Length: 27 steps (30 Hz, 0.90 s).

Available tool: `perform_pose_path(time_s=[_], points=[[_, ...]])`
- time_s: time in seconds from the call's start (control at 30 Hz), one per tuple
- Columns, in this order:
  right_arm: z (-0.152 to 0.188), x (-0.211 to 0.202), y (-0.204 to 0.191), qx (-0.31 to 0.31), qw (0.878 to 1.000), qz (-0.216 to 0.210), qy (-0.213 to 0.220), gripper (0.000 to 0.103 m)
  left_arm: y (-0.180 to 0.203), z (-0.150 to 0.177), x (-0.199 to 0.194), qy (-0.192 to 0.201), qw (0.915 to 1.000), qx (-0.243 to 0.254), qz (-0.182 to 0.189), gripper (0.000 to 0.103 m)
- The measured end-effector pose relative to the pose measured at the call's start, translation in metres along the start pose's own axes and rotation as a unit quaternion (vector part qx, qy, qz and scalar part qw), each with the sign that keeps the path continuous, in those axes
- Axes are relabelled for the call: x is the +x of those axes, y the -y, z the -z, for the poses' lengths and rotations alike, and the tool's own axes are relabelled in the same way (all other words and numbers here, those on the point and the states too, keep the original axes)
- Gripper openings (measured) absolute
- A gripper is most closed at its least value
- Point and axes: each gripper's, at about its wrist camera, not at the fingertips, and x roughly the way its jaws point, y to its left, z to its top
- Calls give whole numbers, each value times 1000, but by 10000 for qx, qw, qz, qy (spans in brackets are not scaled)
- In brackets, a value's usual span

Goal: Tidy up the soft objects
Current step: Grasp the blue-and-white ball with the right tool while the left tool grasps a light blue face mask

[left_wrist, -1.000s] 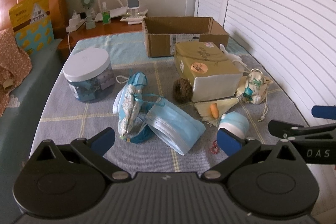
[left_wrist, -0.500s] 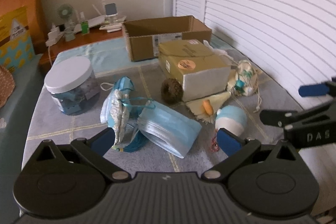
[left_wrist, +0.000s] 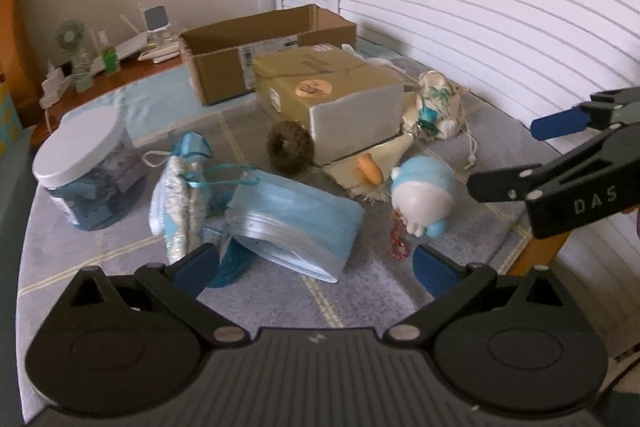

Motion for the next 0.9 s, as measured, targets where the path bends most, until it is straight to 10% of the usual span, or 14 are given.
perform_pose_path(time_s=[0.9], points=[[-1,18,5,-157,9992,-355,-79,103,1,-15,36,-74,9967,779,209,80]])
